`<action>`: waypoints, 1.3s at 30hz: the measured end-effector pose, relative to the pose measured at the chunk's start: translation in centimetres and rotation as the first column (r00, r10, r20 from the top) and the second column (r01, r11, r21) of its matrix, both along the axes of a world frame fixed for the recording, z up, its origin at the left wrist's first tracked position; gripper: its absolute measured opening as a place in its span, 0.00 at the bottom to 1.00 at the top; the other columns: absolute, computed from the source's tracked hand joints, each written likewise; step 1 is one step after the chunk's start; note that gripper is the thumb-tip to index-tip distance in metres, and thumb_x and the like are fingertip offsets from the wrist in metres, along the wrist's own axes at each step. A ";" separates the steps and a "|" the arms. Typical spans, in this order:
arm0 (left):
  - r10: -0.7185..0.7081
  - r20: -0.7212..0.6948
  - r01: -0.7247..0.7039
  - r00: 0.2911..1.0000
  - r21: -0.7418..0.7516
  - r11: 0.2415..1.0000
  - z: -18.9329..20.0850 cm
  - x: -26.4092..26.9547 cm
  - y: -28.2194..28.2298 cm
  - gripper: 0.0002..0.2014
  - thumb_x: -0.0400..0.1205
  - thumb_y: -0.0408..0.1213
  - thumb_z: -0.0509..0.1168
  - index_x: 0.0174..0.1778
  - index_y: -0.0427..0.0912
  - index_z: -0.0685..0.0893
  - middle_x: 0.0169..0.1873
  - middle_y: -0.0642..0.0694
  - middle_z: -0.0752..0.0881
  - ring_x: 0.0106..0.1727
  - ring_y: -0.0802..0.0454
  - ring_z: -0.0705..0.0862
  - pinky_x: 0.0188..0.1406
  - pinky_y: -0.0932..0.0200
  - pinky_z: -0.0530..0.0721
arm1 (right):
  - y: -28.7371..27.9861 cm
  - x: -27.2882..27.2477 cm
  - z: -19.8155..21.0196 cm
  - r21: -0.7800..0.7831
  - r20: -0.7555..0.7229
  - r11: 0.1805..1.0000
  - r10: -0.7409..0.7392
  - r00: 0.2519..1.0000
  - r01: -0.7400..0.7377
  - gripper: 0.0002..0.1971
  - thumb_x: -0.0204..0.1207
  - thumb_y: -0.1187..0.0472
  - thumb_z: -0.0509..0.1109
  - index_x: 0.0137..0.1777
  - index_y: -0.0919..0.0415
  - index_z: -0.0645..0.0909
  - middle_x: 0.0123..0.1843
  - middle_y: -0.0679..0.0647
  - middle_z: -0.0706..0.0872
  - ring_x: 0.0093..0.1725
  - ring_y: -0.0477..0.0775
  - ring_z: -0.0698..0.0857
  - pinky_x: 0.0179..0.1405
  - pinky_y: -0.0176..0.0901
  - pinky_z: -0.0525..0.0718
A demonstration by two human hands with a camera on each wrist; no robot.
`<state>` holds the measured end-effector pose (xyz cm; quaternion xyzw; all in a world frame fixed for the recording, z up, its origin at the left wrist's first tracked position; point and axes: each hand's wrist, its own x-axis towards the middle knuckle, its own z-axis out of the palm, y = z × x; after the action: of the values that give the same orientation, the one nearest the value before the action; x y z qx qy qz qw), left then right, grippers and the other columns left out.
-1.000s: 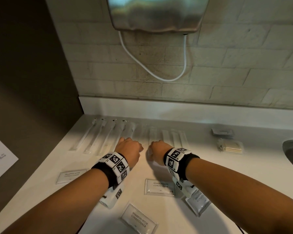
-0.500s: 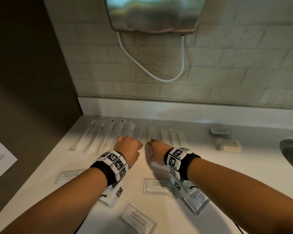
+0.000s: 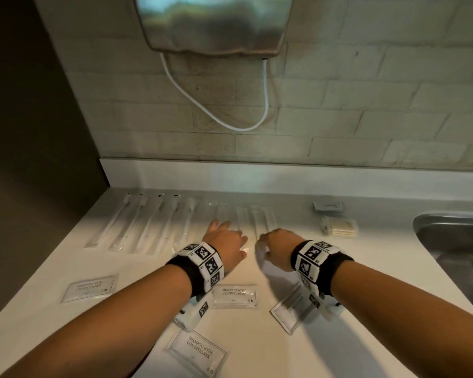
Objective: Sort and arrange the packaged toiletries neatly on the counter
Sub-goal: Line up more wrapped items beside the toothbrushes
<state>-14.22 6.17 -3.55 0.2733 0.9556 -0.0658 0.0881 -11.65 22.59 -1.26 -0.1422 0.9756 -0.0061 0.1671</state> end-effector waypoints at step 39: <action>-0.081 -0.007 0.082 0.997 0.071 0.994 -0.6 -0.7 2.3 0.19 0.86 0.52 0.55 0.68 0.50 0.81 0.76 0.51 0.77 0.82 0.42 0.65 0.80 0.39 0.54 | 3.6 -1.6 -1.7 -0.047 0.029 0.992 -0.119 0.992 0.120 0.18 0.80 0.67 0.64 0.70 0.59 0.74 0.74 0.56 0.75 0.72 0.60 0.77 0.71 0.53 0.76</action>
<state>-14.88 8.43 -4.20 0.3149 0.9456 -0.0355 0.0736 -13.25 26.18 -2.92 -0.0873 0.9797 -0.0415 0.1755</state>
